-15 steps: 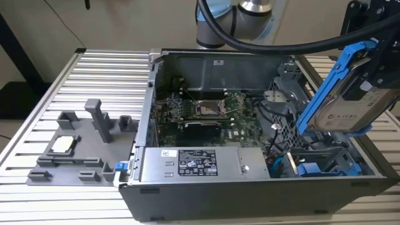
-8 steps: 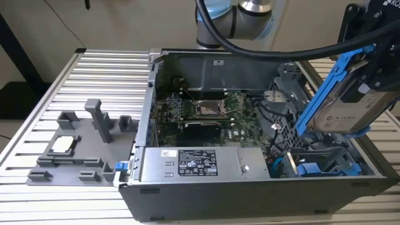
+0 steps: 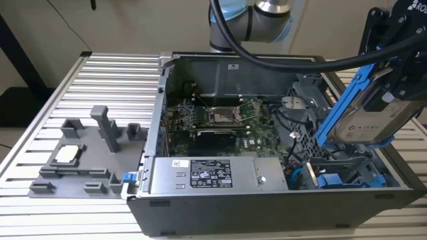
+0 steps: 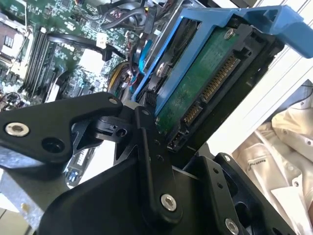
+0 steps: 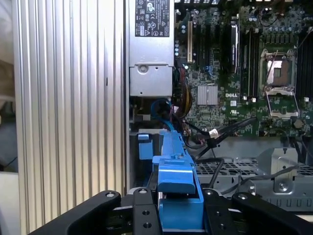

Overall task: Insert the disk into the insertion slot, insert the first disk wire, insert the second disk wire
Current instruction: 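Insert the disk into the insertion slot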

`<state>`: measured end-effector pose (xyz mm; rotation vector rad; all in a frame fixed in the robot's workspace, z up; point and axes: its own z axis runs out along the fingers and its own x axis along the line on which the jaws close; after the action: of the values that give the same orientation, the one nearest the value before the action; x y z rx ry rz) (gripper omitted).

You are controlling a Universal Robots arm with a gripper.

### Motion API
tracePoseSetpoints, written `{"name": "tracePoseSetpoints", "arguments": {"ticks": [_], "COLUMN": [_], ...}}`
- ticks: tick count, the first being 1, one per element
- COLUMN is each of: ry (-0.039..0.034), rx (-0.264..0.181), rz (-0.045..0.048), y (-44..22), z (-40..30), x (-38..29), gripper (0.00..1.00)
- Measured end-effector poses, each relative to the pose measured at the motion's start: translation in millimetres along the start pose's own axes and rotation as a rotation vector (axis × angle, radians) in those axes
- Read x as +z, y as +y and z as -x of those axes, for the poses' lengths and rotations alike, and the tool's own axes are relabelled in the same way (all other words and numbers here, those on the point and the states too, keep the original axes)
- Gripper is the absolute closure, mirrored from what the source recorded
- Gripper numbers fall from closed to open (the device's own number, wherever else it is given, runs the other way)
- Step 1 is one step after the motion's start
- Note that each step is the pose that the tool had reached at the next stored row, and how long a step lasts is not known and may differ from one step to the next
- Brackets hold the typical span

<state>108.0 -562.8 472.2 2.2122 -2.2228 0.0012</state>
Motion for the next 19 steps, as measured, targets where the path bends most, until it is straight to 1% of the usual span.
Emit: {"name": "tracePoseSetpoints", "arguments": {"ticks": [6, 19], "ry": [0.0001, 0.0000], "rx": [-0.002, -0.003], "rz": [0.0000, 0.0000], "y": [-2.1, -5.9], "z": [0.0, 0.1], "x": [4.8, 23.3], "gripper": [0.67, 0.67]}}
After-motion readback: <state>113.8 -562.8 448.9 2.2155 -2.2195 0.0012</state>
